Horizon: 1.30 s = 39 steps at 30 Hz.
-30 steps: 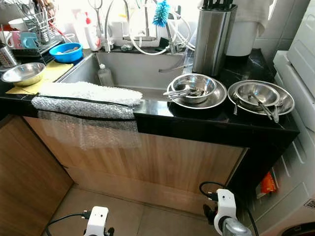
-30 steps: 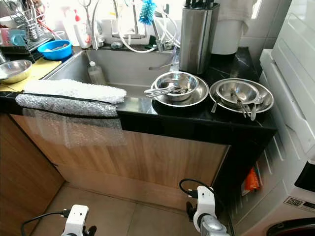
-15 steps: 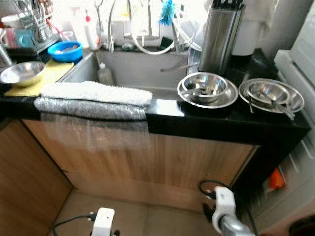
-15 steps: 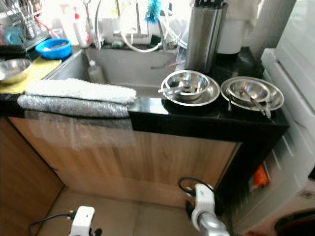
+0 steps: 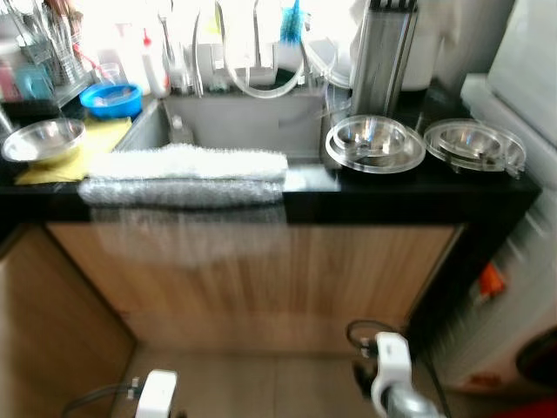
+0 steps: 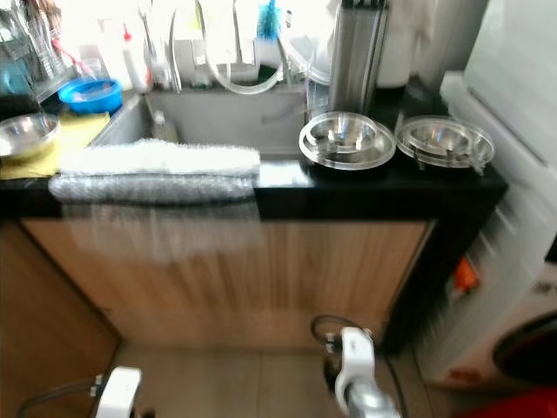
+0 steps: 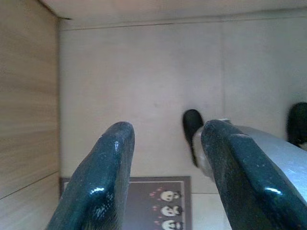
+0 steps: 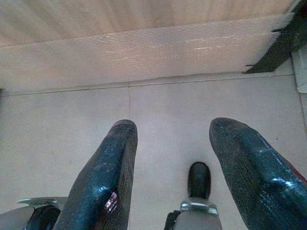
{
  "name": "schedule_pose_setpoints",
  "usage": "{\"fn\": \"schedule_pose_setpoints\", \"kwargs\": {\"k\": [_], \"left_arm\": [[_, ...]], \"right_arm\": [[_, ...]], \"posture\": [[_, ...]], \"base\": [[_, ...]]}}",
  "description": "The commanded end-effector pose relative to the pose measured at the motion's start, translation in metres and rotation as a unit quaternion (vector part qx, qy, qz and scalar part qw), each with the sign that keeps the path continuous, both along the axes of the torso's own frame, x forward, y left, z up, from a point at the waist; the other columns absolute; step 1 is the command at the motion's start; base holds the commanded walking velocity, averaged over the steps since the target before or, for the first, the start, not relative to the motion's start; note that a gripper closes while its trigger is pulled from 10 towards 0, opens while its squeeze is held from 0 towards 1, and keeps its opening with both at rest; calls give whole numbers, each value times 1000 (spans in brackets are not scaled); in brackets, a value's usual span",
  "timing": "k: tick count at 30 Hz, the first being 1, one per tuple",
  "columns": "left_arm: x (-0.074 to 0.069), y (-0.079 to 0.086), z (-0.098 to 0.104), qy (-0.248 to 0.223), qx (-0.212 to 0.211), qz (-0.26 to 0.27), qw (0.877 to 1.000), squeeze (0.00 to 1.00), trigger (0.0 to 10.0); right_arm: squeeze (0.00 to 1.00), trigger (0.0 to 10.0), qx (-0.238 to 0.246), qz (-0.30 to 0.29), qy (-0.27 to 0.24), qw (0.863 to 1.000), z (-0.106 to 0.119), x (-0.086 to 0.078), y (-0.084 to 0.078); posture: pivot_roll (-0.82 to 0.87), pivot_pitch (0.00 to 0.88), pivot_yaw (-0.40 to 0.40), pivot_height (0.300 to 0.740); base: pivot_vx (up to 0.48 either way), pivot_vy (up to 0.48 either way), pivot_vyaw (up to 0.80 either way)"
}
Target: Kitchen organization
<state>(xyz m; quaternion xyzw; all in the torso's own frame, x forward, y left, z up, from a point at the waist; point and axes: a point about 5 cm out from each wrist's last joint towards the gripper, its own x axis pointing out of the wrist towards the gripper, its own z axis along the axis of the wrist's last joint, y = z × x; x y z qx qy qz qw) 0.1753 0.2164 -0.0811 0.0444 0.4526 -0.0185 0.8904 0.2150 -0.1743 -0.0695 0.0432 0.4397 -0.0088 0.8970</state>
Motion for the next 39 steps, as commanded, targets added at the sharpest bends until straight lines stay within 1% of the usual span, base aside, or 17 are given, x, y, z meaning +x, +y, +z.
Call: {"fn": "schedule_pose_setpoints", "kwargs": {"k": [1, 7, 10, 13, 18, 32, 36, 39], "left_arm": [[0, -7, -2, 2, -3, -7, 1000, 0, 10000], [1, -12, -2, 1, -7, -7, 1000, 0, 10000], [8, -29, -2, -3, -10, -16, 1000, 0, 10000], [9, -31, -2, -3, -10, -18, 1000, 0, 10000], [9, -31, -2, -2, -11, -19, 1000, 0, 10000], [8, -28, -2, -3, -7, -18, 1000, 0, 10000], [9, -28, -1, -7, -9, -16, 1000, 0, 10000], [9, -24, 0, -10, -11, -12, 1000, 0, 10000]], "right_arm": [[0, 10000, -10, -4, -7, 1000, 3, 4, -8], [0, 10000, -9, -5, -7, 1000, 3, 3, -8], [0, 10000, -7, -6, -9, 1000, 3, 3, -8], [0, 10000, -6, -6, -9, 1000, 3, 3, -7], [0, 10000, -6, -7, -8, 1000, 3, 3, -7], [0, 10000, -6, -5, -8, 1000, 3, 4, -7], [0, 10000, -7, -4, -8, 1000, 3, 4, -7], [0, 10000, -6, -4, -7, 1000, 3, 4, -7]], "posture": [[-3, 0, 64, 740], [-3, 0, 65, 740], [-1, 0, 66, 740], [-2, 0, 66, 740], [-2, 0, 66, 740], [-2, 0, 65, 740], [-3, 0, 65, 740], [-3, 0, 65, 740]], "base": [[0, 0, 0], [0, 0, 0], [381, 0, 0], [399, 0, 0], [402, 0, 0], [284, 0, 0], [0, 0, 0], [0, 0, 0]]}}
